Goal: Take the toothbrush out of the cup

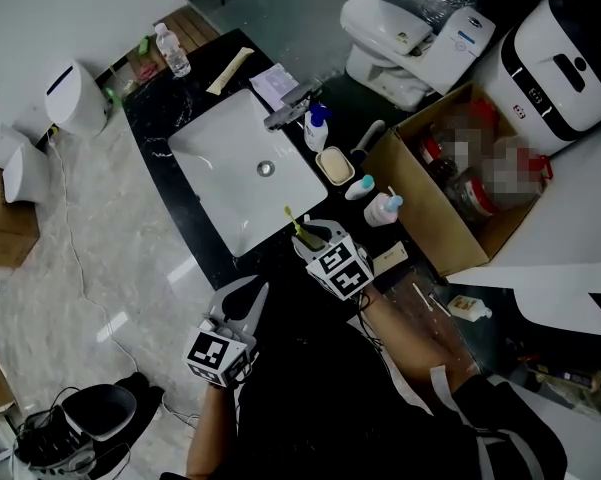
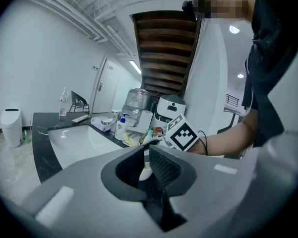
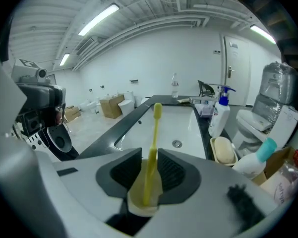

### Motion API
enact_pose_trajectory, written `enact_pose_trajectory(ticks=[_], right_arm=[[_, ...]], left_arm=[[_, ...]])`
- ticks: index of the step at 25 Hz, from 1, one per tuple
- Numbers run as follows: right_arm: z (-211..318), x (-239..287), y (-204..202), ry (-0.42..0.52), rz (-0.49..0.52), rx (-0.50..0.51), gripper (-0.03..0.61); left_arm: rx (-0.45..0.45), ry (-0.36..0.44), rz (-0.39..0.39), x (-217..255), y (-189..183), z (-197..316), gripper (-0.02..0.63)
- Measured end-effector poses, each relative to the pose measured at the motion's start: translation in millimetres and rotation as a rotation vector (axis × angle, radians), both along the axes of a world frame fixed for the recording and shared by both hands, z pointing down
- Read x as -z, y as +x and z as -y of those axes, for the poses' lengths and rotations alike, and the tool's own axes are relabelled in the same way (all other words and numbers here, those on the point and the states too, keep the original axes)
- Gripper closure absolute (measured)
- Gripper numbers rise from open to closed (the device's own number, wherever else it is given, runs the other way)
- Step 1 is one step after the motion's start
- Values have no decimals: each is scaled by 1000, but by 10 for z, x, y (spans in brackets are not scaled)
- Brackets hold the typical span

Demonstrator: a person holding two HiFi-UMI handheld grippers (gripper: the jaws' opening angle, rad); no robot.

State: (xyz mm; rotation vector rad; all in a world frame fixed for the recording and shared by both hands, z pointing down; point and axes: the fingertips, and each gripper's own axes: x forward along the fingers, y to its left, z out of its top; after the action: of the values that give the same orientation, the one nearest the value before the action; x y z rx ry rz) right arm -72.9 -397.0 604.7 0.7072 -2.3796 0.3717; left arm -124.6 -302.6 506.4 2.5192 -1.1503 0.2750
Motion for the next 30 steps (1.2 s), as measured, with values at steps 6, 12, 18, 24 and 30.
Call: enact_pose_trajectory(ticks=[6, 12, 18, 24, 30], right_arm=[[66, -4, 9, 27, -38, 3, 486], [23, 9, -3, 23, -43, 22, 520], [-76, 87, 77, 11, 7, -23, 522], [-138, 268, 255, -29, 133, -116, 522], [-222, 492, 392, 3, 179, -157, 522]], left_arm=[[26, -10, -4, 1, -87, -19, 573], [51, -13, -15, -7, -171, -48, 574], [53, -1, -17, 28, -187, -106, 574], [32, 14, -26, 83, -138, -175, 574], [13, 20, -48, 121, -78, -287, 574]])
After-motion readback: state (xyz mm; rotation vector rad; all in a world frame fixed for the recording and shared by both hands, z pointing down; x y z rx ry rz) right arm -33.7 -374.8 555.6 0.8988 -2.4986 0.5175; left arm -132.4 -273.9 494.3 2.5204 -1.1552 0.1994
